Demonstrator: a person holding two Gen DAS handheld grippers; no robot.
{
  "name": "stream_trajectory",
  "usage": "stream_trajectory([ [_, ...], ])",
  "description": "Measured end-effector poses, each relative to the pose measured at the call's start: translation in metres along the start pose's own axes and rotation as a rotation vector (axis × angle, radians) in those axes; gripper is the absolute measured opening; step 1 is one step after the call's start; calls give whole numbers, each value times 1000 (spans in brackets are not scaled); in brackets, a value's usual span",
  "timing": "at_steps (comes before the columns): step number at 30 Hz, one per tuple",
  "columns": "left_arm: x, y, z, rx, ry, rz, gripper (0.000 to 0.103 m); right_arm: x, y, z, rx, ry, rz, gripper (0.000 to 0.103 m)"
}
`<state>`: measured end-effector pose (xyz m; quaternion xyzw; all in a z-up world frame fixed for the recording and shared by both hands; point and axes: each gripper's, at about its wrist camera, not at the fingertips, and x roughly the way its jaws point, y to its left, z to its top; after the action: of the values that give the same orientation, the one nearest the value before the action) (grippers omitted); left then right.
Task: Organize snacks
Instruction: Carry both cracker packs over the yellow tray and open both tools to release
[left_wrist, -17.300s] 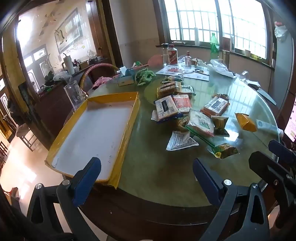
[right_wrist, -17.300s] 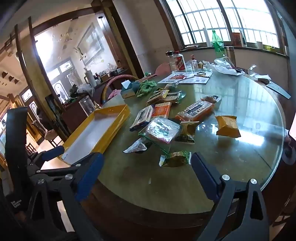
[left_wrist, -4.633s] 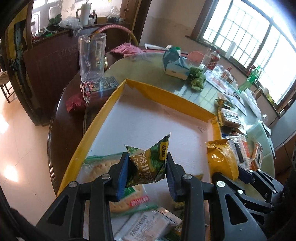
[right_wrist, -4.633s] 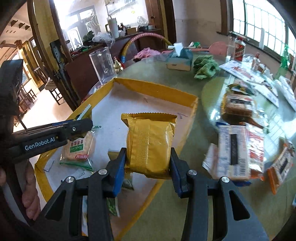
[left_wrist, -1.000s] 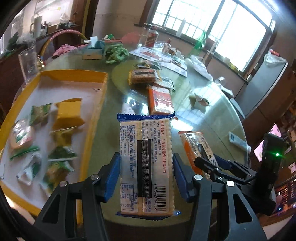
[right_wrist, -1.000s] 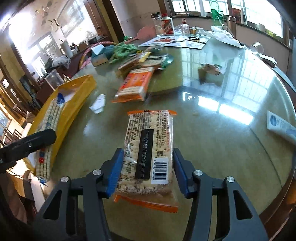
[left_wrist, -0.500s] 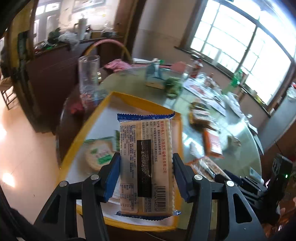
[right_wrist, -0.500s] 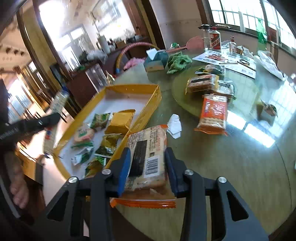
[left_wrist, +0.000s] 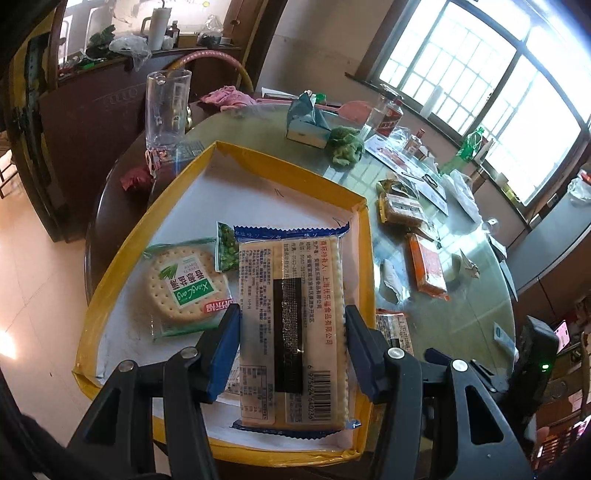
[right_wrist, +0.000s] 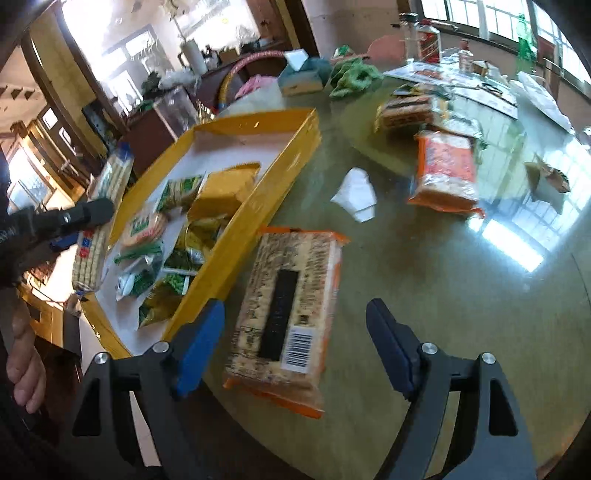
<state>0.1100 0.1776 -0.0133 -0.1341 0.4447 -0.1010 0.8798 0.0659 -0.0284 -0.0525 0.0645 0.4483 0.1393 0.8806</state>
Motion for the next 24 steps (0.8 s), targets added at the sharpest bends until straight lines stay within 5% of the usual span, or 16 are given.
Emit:
stream_trajectory([
  [3,-1,4,4,4,-7,18,55,16,9,3,-18,26,-49,79],
  [7,-1,18,13,-9,-15,50,55,26,23,-1,-100,22,-154,60],
  [9,1,24,21,-13,-17,66,55,24,22,-2,-112,23,-168,59],
  [12,7,30,33,-7,-17,76,55,16,12,-1,-83,17,-149,58],
  [18,30,36,66,32,7,84,55,-30,13,48,-49,-139,-50,57],
  [24,59,43,98,83,57,89,55,21,45,126,-61,-99,64,57],
])
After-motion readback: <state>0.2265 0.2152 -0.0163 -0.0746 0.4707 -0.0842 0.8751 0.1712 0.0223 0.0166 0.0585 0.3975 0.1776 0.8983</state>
